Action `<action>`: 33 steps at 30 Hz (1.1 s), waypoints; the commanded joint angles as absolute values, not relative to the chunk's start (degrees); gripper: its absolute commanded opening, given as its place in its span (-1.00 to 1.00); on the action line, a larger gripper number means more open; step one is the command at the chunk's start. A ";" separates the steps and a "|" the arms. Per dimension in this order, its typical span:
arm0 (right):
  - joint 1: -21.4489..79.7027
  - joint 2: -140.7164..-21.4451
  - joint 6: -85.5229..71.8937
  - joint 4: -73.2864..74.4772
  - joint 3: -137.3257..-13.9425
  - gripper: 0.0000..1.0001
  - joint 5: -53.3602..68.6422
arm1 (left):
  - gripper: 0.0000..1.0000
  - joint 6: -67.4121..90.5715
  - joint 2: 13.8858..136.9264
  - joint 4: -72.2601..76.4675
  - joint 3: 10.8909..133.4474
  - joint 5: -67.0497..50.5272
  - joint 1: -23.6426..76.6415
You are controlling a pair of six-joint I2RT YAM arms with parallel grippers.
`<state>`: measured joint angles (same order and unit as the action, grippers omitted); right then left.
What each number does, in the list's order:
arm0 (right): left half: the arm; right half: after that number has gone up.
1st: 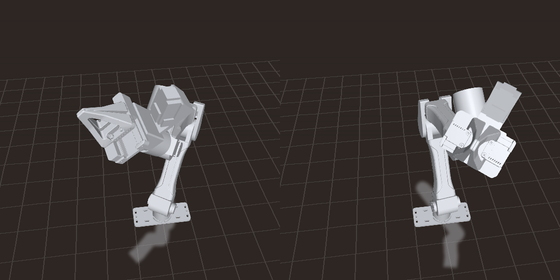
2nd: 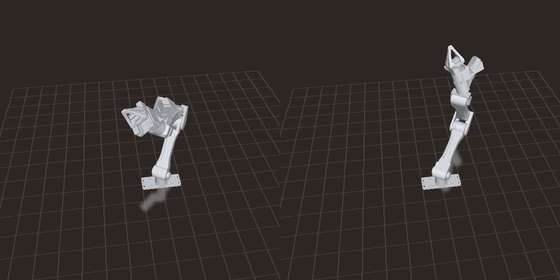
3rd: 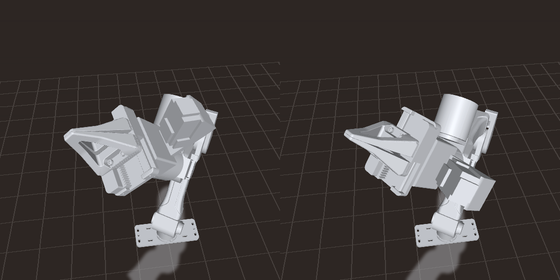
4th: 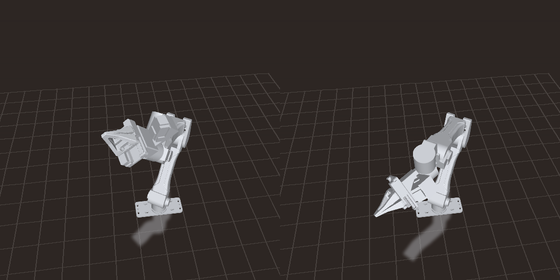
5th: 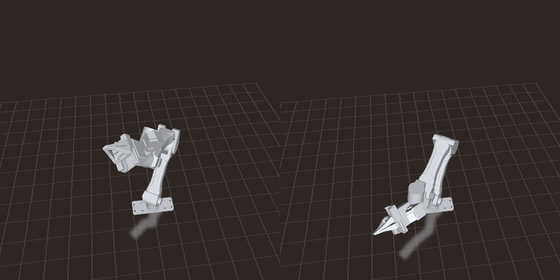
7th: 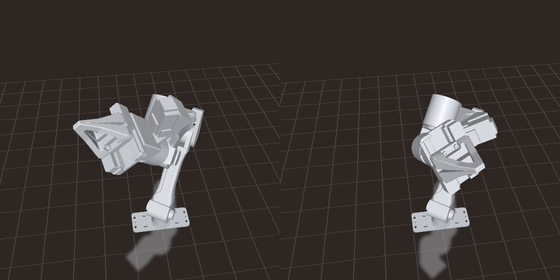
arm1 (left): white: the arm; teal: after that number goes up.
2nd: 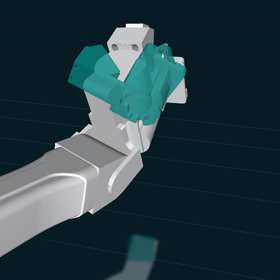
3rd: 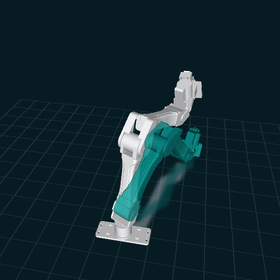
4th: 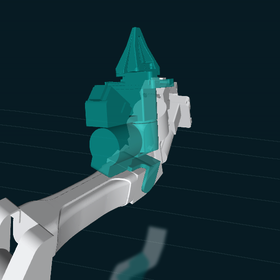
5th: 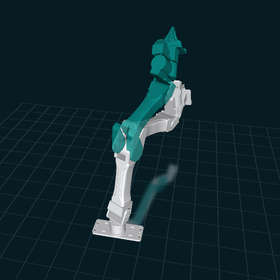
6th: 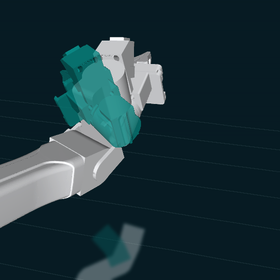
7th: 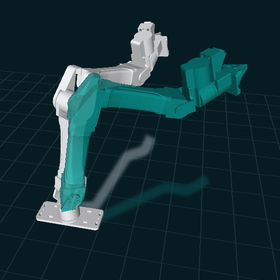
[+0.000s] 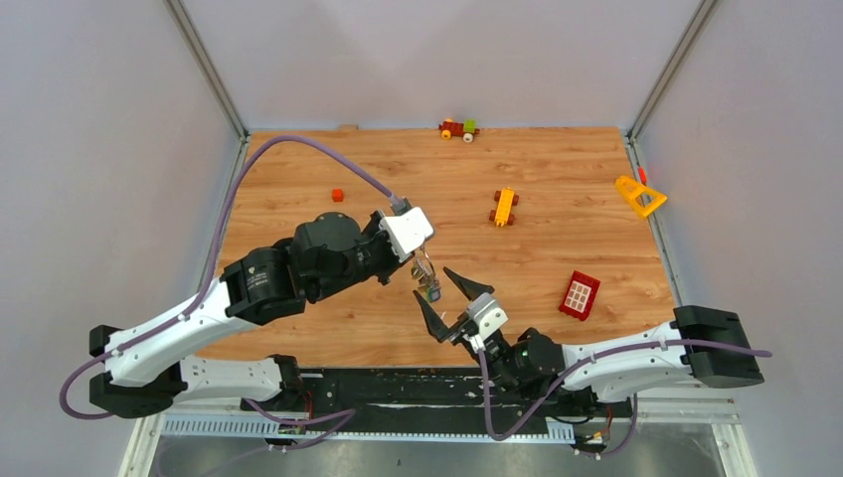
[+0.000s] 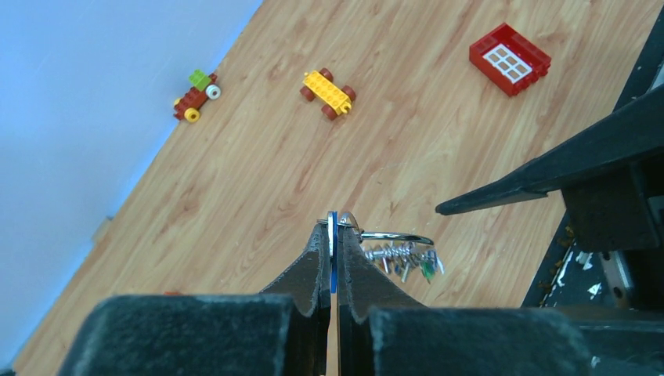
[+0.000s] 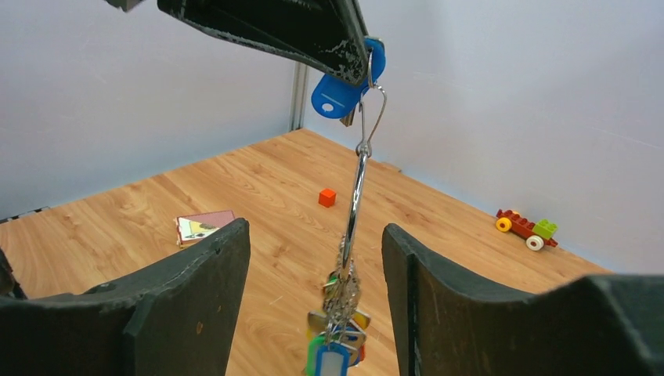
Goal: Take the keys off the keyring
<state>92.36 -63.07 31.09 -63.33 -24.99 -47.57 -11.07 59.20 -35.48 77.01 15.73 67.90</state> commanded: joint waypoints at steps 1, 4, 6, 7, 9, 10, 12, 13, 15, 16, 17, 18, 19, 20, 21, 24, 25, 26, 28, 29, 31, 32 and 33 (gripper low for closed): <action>90.75 -65.61 33.50 -72.05 -27.34 0.26 -48.18 | -1.00 -7.64 59.69 -35.21 80.98 15.45 68.16; 88.91 -66.12 33.95 -73.18 -27.34 0.28 -46.96 | -1.00 -7.23 59.83 -35.89 81.30 13.43 68.08; 87.31 -65.50 32.91 -71.80 -27.26 0.27 -45.09 | -1.00 -6.92 59.77 -36.18 81.38 12.13 68.12; 86.36 -64.78 31.62 -69.58 -27.27 0.26 -43.79 | -1.00 -6.70 59.79 -36.37 81.41 11.71 68.11; 84.18 -63.26 28.09 -65.34 -27.49 0.24 -40.25 | -1.00 -6.13 59.89 -36.59 81.60 10.82 68.12; 83.24 -62.65 26.51 -63.42 -27.65 0.22 -38.43 | -1.00 -5.95 60.00 -36.67 81.59 10.47 68.16; 81.95 -62.00 24.73 -61.75 -27.95 0.20 -36.31 | -1.00 -5.70 59.99 -36.74 81.67 9.85 68.11; 81.72 -61.83 24.77 -61.51 -27.99 0.19 -35.49 | -1.00 -5.71 60.00 -36.75 81.62 9.66 68.13; 81.43 -61.95 24.95 -60.61 -28.31 0.17 -34.42 | -1.00 -5.51 60.06 -36.75 81.55 9.36 68.11; 81.47 -62.07 24.95 -60.33 -28.50 0.15 -34.30 | -1.00 -5.52 60.14 -36.74 81.48 9.35 68.18; 81.39 -62.24 24.88 -60.45 -28.56 0.13 -34.36 | -1.00 -5.51 60.22 -36.69 81.40 9.32 68.12; 81.32 -62.39 24.86 -60.65 -28.56 0.08 -34.36 | -1.00 -5.47 60.26 -36.72 81.34 9.20 68.12; 81.24 -62.54 24.81 -60.85 -28.59 0.04 -34.43 | -1.00 -5.45 60.29 -36.66 81.35 9.14 68.18; 81.09 -62.69 24.75 -60.90 -28.66 -0.01 -34.49 | -1.00 -5.38 60.27 -36.74 81.34 9.10 68.06; 81.00 -62.81 24.70 -60.94 -28.66 -0.05 -34.54 | -1.00 -5.35 60.22 -36.74 81.30 9.01 68.11; 80.68 -62.81 24.33 -60.91 -28.65 -0.13 -34.76 | -1.00 -5.35 60.02 -36.94 81.41 8.84 68.11; 80.56 -62.79 24.21 -60.91 -28.62 -0.16 -34.88 | -1.00 -5.31 59.89 -36.93 81.48 8.85 68.11; 80.51 -62.70 24.11 -60.91 -28.54 -0.18 -34.93 | -1.00 -5.33 59.87 -36.97 81.49 8.80 68.10; 80.34 -62.66 23.92 -61.17 -28.41 -0.22 -34.98 | -1.00 -5.28 59.65 -37.01 81.63 8.56 68.11; 80.26 -62.66 23.86 -61.17 -28.39 -0.24 -34.98 | -1.00 -5.22 59.62 -36.96 81.59 8.41 68.09; 80.16 -62.69 23.79 -61.25 -28.45 -0.27 -35.18 | -1.00 -5.23 59.52 -37.00 81.75 8.13 68.11; 80.16 -62.69 23.82 -61.33 -28.50 -0.28 -35.30 | -1.00 -5.19 59.47 -37.03 81.86 8.09 68.13; 80.09 -62.75 23.82 -61.43 -28.52 -0.29 -35.31 | -1.00 -5.19 59.42 -37.05 81.89 8.01 68.11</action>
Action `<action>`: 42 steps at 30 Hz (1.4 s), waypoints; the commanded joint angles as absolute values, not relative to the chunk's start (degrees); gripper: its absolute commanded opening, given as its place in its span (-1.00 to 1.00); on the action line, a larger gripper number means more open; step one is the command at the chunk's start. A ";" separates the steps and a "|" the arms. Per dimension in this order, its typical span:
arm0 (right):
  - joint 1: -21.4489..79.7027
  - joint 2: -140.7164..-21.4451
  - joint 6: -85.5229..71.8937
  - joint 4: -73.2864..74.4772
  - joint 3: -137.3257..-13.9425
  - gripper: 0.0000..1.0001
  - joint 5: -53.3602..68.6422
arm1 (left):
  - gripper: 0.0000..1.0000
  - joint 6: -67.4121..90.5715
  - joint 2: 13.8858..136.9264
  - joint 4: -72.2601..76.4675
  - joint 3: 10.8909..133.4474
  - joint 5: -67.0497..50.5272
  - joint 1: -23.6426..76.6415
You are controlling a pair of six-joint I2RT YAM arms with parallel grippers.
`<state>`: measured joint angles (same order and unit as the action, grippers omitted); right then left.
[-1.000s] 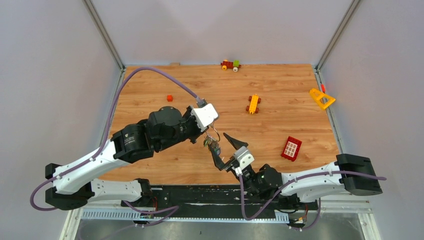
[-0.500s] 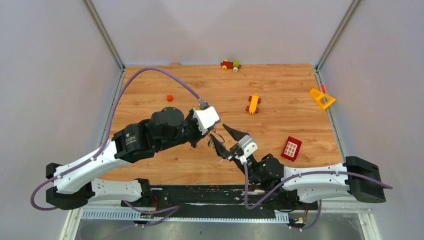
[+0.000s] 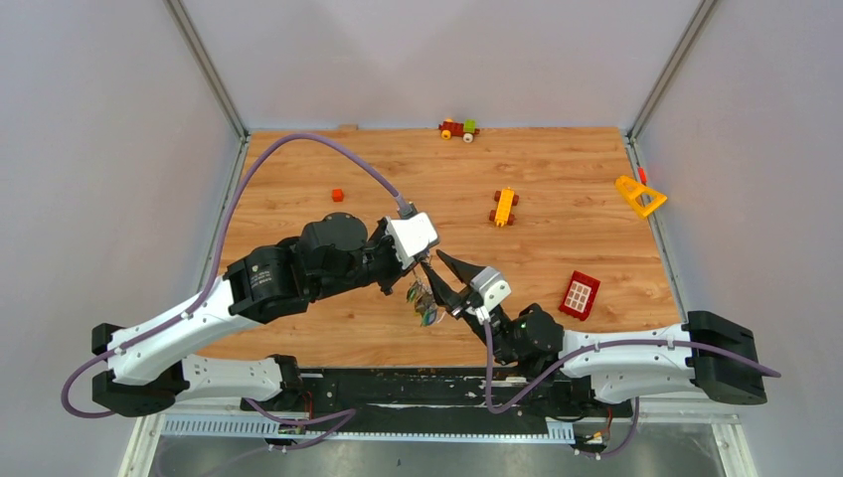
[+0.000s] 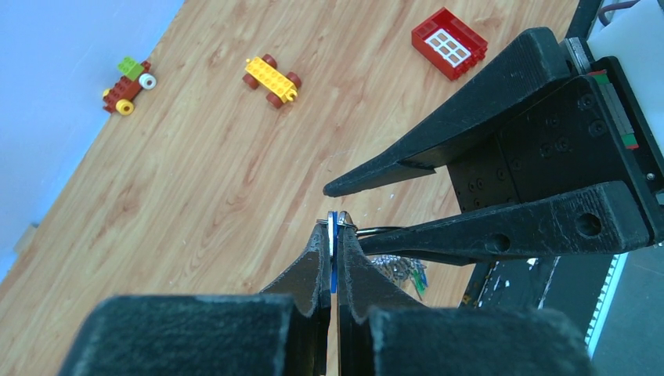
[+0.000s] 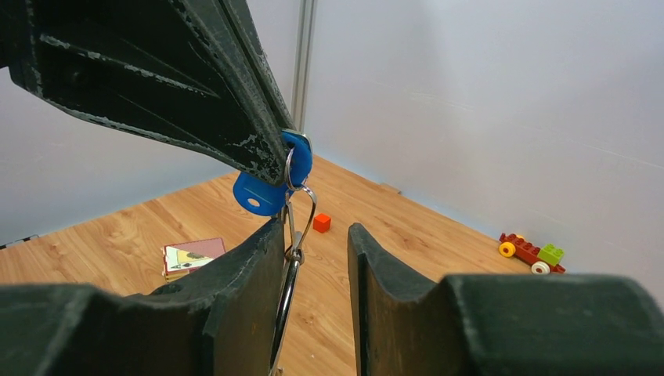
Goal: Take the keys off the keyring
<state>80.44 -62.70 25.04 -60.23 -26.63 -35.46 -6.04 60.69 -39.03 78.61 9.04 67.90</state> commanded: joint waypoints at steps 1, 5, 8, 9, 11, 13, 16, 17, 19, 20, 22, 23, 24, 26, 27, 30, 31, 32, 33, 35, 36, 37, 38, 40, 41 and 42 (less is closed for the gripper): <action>80.05 -62.75 23.82 -61.48 -28.49 -0.30 -35.34 | -1.00 -5.10 59.48 -37.01 81.90 7.99 68.09; 79.90 -62.84 23.82 -61.59 -28.69 -0.31 -35.25 | -1.00 -5.01 59.49 -36.96 82.00 7.17 68.08; 79.81 -63.06 23.90 -61.62 -28.86 -0.33 -35.22 | -1.00 -4.93 59.62 -37.05 82.01 6.92 68.10; 79.76 -63.10 23.90 -61.61 -28.85 -0.35 -35.16 | -1.00 -4.92 59.66 -37.09 82.05 6.90 68.11; 79.75 -63.19 23.98 -61.67 -28.85 -0.41 -35.16 | -1.00 -4.92 59.66 -37.11 82.01 6.78 68.15; 79.80 -63.12 24.08 -61.70 -28.79 -0.48 -35.11 | -1.00 -4.90 59.59 -37.17 81.93 6.85 68.11; 79.80 -62.80 24.16 -61.56 -28.62 -0.51 -34.69 | -1.00 -4.92 59.61 -37.27 81.84 6.90 68.11; 79.78 -62.69 24.25 -61.34 -28.58 -0.51 -34.45 | -1.00 -4.92 59.65 -37.38 81.88 6.86 68.18; 79.72 -62.44 24.44 -60.70 -28.66 -0.56 -33.94 | -1.00 -4.96 59.58 -37.57 81.83 6.81 68.16; 79.77 -62.30 24.62 -60.32 -28.77 -0.60 -33.52 | -1.00 -5.00 59.58 -37.64 81.76 6.85 68.08; 79.78 -61.86 24.77 -59.48 -28.82 -0.70 -32.83 | -1.00 -5.09 59.45 -37.80 81.57 7.15 68.09; 79.75 -61.59 24.72 -58.97 -28.90 -0.75 -32.57 | -1.00 -5.05 59.39 -37.86 81.39 7.27 68.11; 79.75 -61.33 24.78 -58.56 -28.93 -0.80 -32.46 | -1.00 -5.02 59.34 -37.92 81.30 7.37 68.09; 79.80 -60.73 24.78 -57.90 -29.05 -0.89 -32.54 | -1.00 -4.80 59.20 -38.14 80.91 7.54 68.11; 79.73 -60.51 24.76 -57.62 -29.02 -0.91 -32.64 | -1.00 -4.69 59.05 -38.15 80.68 7.60 68.07; 79.79 -59.75 24.23 -56.97 -29.07 -1.00 -33.07 | -1.00 -4.31 58.48 -38.14 79.97 7.82 68.14; 79.75 -59.45 23.61 -56.57 -29.17 -1.00 -33.19 | -1.00 -4.23 58.20 -38.10 79.75 7.82 68.11; 79.72 -59.20 23.10 -56.09 -29.24 -1.00 -33.22 | -1.00 -4.11 57.98 -38.12 79.52 7.90 68.11; 79.70 -58.93 22.60 -55.68 -29.46 -1.00 -33.27 | -1.00 -4.06 57.75 -38.14 79.26 7.91 68.15; 79.69 -58.40 21.54 -55.01 -29.74 -1.00 -33.55 | -1.00 -3.91 57.48 -38.09 78.70 7.91 68.12; 79.74 -58.18 21.08 -54.82 -29.89 -1.00 -33.57 | -1.00 -3.87 57.34 -38.06 78.40 7.83 68.12; 79.74 -57.91 20.66 -54.74 -29.97 -1.00 -33.45 | -1.00 -3.81 57.25 -38.08 78.16 7.82 68.10; 79.76 -57.51 20.25 -54.67 -29.97 -1.00 -33.28 | -1.00 -3.78 57.19 -38.17 78.01 7.82 68.14; 79.66 -56.92 19.69 -54.55 -30.22 -1.00 -33.16 | -1.00 -3.58 57.06 -38.24 77.34 7.82 68.17; 79.72 -56.62 19.42 -54.58 -30.30 -1.00 -33.14 | -1.00 -3.41 56.92 -38.16 76.88 7.78 68.12; 79.72 -56.34 19.23 -54.55 -30.36 -1.00 -33.14 | -1.00 -3.24 56.81 -37.98 76.51 7.60 68.14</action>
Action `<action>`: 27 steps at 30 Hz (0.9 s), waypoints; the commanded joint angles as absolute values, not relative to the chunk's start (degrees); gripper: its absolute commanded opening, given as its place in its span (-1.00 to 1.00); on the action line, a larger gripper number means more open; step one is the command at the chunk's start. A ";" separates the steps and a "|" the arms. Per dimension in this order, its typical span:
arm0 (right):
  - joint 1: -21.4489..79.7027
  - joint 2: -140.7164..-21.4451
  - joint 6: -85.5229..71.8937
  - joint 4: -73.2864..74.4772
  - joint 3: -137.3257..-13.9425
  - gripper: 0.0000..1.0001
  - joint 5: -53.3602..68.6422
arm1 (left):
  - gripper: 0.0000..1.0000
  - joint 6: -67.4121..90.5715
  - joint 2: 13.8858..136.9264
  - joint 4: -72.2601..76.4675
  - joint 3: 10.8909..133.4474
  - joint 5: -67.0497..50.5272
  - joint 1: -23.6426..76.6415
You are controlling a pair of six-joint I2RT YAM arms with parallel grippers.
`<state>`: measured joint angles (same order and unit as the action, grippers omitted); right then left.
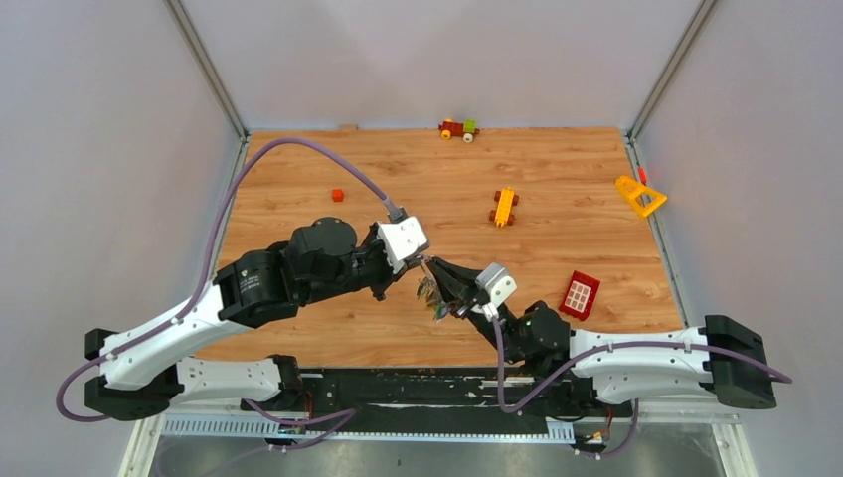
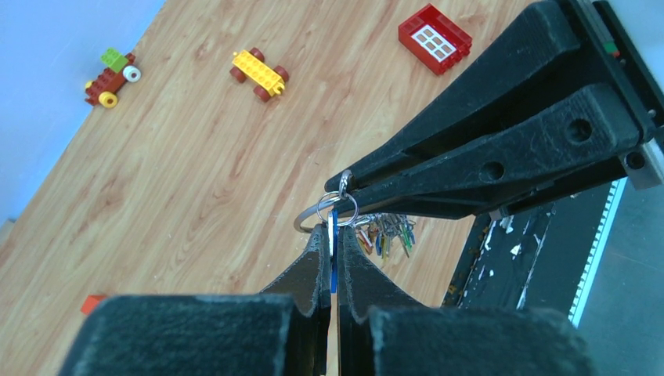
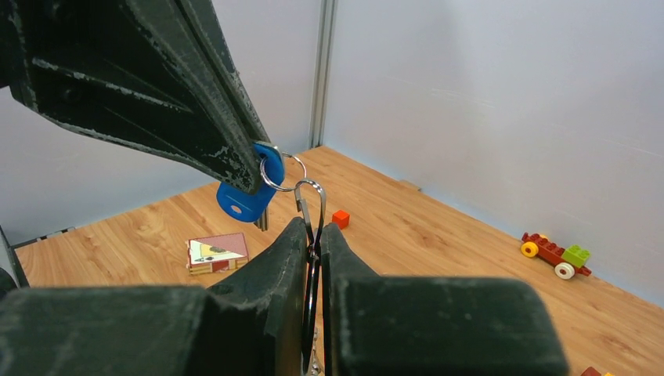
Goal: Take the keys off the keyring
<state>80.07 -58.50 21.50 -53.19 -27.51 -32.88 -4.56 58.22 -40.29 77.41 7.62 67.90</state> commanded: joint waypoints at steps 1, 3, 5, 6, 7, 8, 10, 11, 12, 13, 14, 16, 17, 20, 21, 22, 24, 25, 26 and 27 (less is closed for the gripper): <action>79.69 -56.02 19.07 -54.58 -30.45 -1.00 -33.13 | -1.00 -3.09 56.59 -37.66 76.07 7.42 68.12; 79.69 -55.37 18.62 -54.57 -30.45 -1.00 -33.13 | -1.00 -2.87 56.43 -37.17 75.43 7.16 68.09; 79.76 -54.90 18.31 -54.79 -30.37 -1.00 -33.20 | -1.00 -2.51 56.33 -36.96 75.04 6.84 68.09; 79.72 -54.63 18.22 -55.02 -30.26 -1.00 -33.34 | -1.00 -2.39 56.34 -36.84 74.92 6.73 68.17; 79.72 -54.48 18.15 -55.34 -30.11 -1.00 -33.45 | -1.00 -2.29 56.34 -36.69 74.79 6.62 68.10; 79.72 -54.28 18.07 -55.71 -29.99 -1.00 -33.54 | -1.00 -2.18 56.34 -36.57 74.53 6.46 68.11; 79.72 -53.95 17.93 -56.09 -29.85 -1.00 -33.79 | -1.00 -1.95 56.28 -36.23 74.20 6.13 68.12; 79.67 -53.83 17.93 -56.27 -29.80 -1.00 -33.83 | -1.00 -1.80 56.33 -35.99 74.02 5.95 68.08; 79.71 -53.73 17.93 -56.41 -29.81 -1.00 -33.84 | -1.00 -1.66 56.32 -35.81 73.79 5.83 68.05; 79.72 -53.56 17.92 -56.60 -29.73 -1.00 -33.86 | -1.00 -1.53 56.34 -35.59 73.55 5.68 68.11; 79.76 -53.53 17.91 -56.78 -29.64 -1.00 -33.99 | -1.00 -1.38 56.29 -35.52 73.25 5.63 68.06; 79.74 -53.32 17.97 -57.38 -29.54 -1.00 -34.18 | -1.00 -1.11 56.34 -35.25 72.80 5.34 68.06; 79.70 -53.28 17.94 -57.59 -29.51 -1.00 -34.26 | -1.00 -1.09 56.33 -35.08 72.51 5.06 68.08; 79.72 -53.03 18.02 -57.91 -29.54 -1.00 -34.21 | -1.00 -1.09 56.34 -34.78 71.93 4.74 68.10; 79.72 -52.90 18.08 -57.93 -29.54 -1.00 -34.15 | -1.00 -1.06 56.41 -34.66 71.70 4.75 68.11; 79.75 -52.89 18.16 -57.92 -29.59 -1.00 -34.06 | -1.00 -1.06 56.46 -34.53 71.47 4.82 68.11; 79.72 -52.75 18.19 -57.92 -29.58 -1.00 -33.86 | -1.00 -1.06 56.58 -34.47 71.10 4.96 68.06; 79.75 -52.67 18.19 -57.99 -29.50 -1.00 -33.76 | -1.00 -1.05 56.71 -34.50 70.96 5.19 68.09; 79.78 -52.50 18.22 -57.93 -29.43 -1.00 -33.75 | -1.00 -1.05 56.81 -34.62 70.77 5.45 68.09; 79.74 -52.31 18.20 -58.06 -29.32 -1.00 -33.75 | -1.00 -1.01 56.95 -34.65 70.42 5.78 68.07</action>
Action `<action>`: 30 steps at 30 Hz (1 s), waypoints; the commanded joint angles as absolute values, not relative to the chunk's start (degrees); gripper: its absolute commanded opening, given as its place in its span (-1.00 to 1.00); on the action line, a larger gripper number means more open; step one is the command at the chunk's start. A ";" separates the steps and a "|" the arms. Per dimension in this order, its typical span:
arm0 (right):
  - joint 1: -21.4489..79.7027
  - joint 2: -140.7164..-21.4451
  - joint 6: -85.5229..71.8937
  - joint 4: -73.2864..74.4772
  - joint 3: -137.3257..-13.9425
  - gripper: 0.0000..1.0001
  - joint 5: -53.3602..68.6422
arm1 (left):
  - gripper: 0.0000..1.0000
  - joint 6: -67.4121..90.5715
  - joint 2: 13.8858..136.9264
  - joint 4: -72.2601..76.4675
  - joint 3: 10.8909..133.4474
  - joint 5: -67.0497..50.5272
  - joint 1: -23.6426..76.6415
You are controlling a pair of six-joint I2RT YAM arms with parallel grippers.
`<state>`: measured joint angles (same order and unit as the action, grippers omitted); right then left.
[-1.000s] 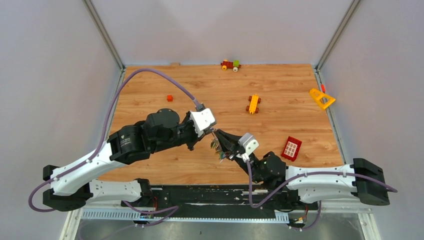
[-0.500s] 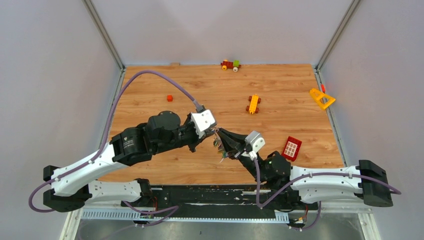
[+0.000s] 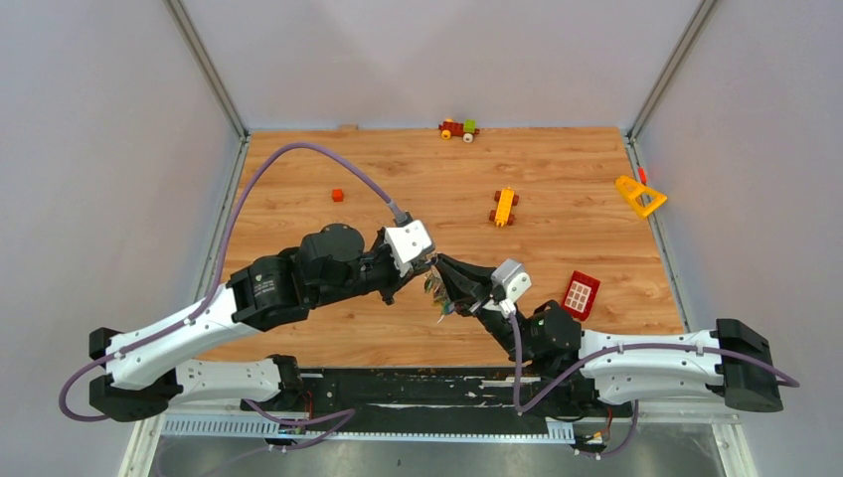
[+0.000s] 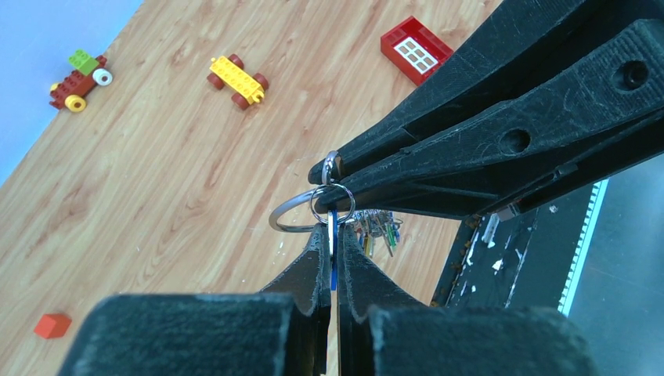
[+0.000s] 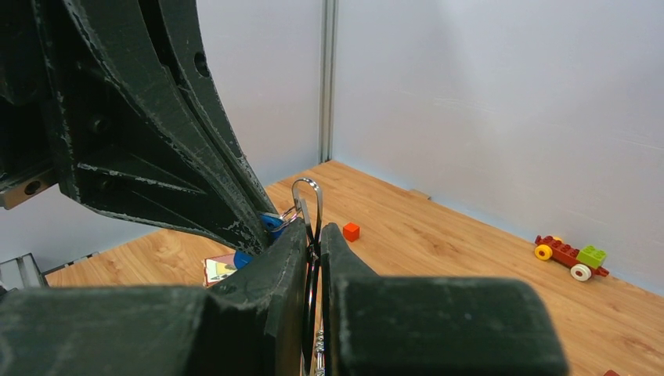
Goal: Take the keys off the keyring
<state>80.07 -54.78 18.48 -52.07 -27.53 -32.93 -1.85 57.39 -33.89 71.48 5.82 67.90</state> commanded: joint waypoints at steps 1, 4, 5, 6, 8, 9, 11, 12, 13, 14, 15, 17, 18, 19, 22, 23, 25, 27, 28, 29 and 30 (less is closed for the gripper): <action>79.76 -52.11 18.19 -58.14 -29.21 -1.00 -33.79 | -1.00 -0.97 57.07 -34.64 70.06 6.04 68.12; 79.77 -51.13 18.74 -58.01 -29.02 -1.00 -33.45 | -1.00 -0.68 57.70 -34.91 69.17 7.15 68.12; 79.76 -50.82 19.03 -58.03 -28.93 -1.00 -33.48 | -1.00 -0.51 57.88 -34.96 68.86 7.58 68.09; 79.78 -50.48 19.37 -58.08 -28.76 -1.00 -33.53 | -1.00 -0.33 58.08 -35.02 68.58 8.01 68.07; 79.75 -49.84 20.04 -58.24 -28.39 -1.00 -33.59 | -1.00 -0.26 58.39 -34.87 67.79 8.49 68.11; 79.78 -49.38 20.26 -58.34 -28.25 -1.00 -33.58 | -1.00 -0.26 58.49 -34.78 67.39 8.66 68.07; 79.75 -48.82 20.43 -58.51 -28.06 -1.00 -33.24 | -1.00 1.17 58.50 -34.02 66.56 8.38 68.08; 79.79 -48.80 20.65 -58.67 -28.00 -1.00 -33.05 | -1.00 1.56 58.45 -33.34 65.94 7.93 68.11; 79.76 -48.89 20.92 -58.82 -28.00 -1.00 -32.83 | -1.00 1.89 58.34 -32.42 65.33 7.06 68.09; 79.80 -49.18 21.48 -59.26 -28.03 -1.00 -32.71 | -1.00 2.19 58.30 -31.44 64.89 6.03 68.05; 79.76 -49.50 21.86 -59.44 -28.08 -1.00 -32.54 | -1.00 2.46 58.43 -30.59 64.45 4.89 68.04; 79.76 -50.18 22.40 -60.13 -28.00 -1.00 -32.29 | -1.00 2.82 58.85 -29.09 64.22 2.11 68.11; 79.73 -50.54 22.74 -60.80 -27.91 -1.00 -32.07 | -1.00 3.24 59.23 -28.50 64.24 0.90 68.11; 79.76 -50.88 23.16 -61.73 -27.72 -1.00 -31.75 | -1.00 3.44 59.62 -27.97 64.31 -0.28 68.09; 79.80 -51.28 24.65 -63.95 -27.25 -1.00 -30.19 | -1.00 4.13 60.84 -27.15 64.94 -3.95 68.07; 79.80 -51.20 24.98 -64.13 -27.26 -1.00 -29.95 | -1.00 4.25 61.16 -27.09 65.07 -4.56 68.09; 79.79 -50.53 25.52 -63.97 -27.29 -1.00 -29.96 | -1.00 4.26 61.49 -27.61 65.12 -5.02 68.16; 79.78 -49.09 26.01 -62.82 -27.39 -1.00 -30.22 | -1.00 4.53 61.06 -28.13 64.52 -4.18 68.05; 79.79 -48.09 26.19 -60.99 -27.59 -1.00 -30.50 | -1.00 4.81 60.42 -28.28 64.01 -3.49 68.10; 79.80 -46.61 26.39 -59.13 -27.83 -1.00 -30.97 | -1.00 5.22 59.57 -28.28 62.76 -2.70 68.10; 79.79 -45.36 26.48 -56.96 -28.14 -1.00 -31.47 | -1.00 5.55 58.35 -28.20 61.62 -1.81 68.07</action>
